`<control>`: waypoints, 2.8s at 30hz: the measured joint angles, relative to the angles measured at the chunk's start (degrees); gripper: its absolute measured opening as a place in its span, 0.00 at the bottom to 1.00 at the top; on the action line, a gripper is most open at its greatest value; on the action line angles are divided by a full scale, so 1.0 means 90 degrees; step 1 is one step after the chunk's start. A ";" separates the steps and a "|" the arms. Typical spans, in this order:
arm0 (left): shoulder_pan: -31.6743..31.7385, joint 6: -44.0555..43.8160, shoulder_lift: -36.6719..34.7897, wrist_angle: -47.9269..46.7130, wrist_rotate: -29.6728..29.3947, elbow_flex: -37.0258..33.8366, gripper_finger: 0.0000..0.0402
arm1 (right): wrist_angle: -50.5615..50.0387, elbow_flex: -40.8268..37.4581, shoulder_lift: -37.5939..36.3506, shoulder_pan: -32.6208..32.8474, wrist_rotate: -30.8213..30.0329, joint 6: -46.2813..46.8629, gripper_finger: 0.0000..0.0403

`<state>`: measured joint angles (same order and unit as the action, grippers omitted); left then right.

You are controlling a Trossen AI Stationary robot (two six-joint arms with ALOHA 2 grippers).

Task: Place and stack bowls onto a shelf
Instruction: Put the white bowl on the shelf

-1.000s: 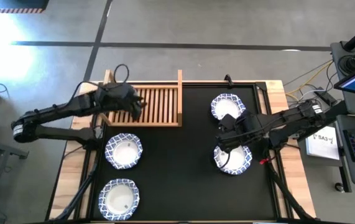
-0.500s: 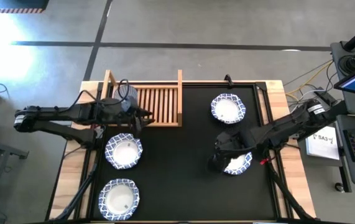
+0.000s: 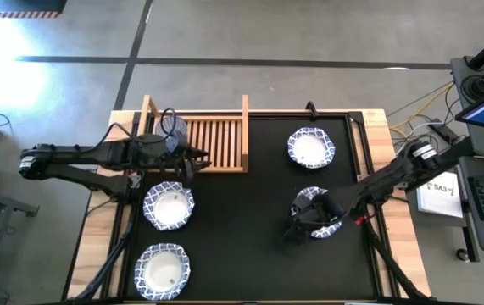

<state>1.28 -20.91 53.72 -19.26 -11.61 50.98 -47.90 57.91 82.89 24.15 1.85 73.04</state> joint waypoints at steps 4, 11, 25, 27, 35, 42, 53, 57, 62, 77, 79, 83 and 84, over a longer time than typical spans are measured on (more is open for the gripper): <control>0.0002 0.0002 0.0030 -0.0011 0.0001 0.0000 0.39 | 0.0077 0.0000 0.0201 0.0099 -0.0042 0.0067 0.48; 0.0002 0.0005 0.0102 -0.0011 0.0009 -0.0002 0.39 | 0.0170 -0.0002 0.0770 0.0181 -0.0054 -0.0097 0.48; -0.0019 0.0618 0.0339 -0.0146 0.1428 -0.0002 0.39 | 0.0015 0.0392 0.1027 0.0206 0.0140 -0.1024 0.24; -0.0040 0.0719 0.0426 -0.0149 0.1514 -0.0002 0.39 | 0.0010 0.0424 0.1011 0.0206 0.0145 -0.1050 0.16; -0.0056 0.0767 0.0738 -0.0019 0.1527 -0.0002 0.39 | 0.0017 0.0427 0.1002 0.0221 0.0266 -0.1054 0.03; -0.0147 0.1256 0.0971 0.0073 0.2500 -0.0005 0.39 | 0.0025 0.0927 0.0836 0.0220 0.0784 -0.1835 0.02; -0.1221 0.3417 0.1575 0.1250 0.3060 -0.0007 0.39 | 0.0126 0.2419 0.0843 0.0202 0.0847 -0.3919 0.02; -0.1596 0.3864 0.1793 0.1830 0.3035 -0.0007 0.39 | 0.0536 0.2754 0.0846 0.0191 0.0845 -0.4599 0.02; -0.1807 0.4010 0.2106 0.2377 0.3018 -0.0007 0.39 | 0.1119 0.3066 0.0889 0.0189 0.0845 -0.5512 0.02; -0.1941 0.3753 0.2932 0.3343 0.3359 -0.0007 0.39 | 0.1602 0.3159 0.0899 0.0186 0.0843 -0.6932 0.02; -0.1975 0.3740 0.3027 0.3475 0.3427 -0.0007 0.39 | 0.1599 0.3178 0.0899 0.0175 0.0844 -0.7065 0.02; -0.1987 0.3601 0.3146 0.3757 0.3453 -0.0007 0.34 | 0.1596 0.3186 0.0899 0.0145 0.0842 -0.7222 0.02; -0.1986 0.3525 0.3166 0.3804 0.3454 -0.0007 0.31 | 0.1593 0.3186 0.0899 0.0145 0.0840 -0.7279 0.02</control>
<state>-16.59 10.82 82.22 14.97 19.48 50.92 -33.56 86.59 90.98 25.45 9.41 7.54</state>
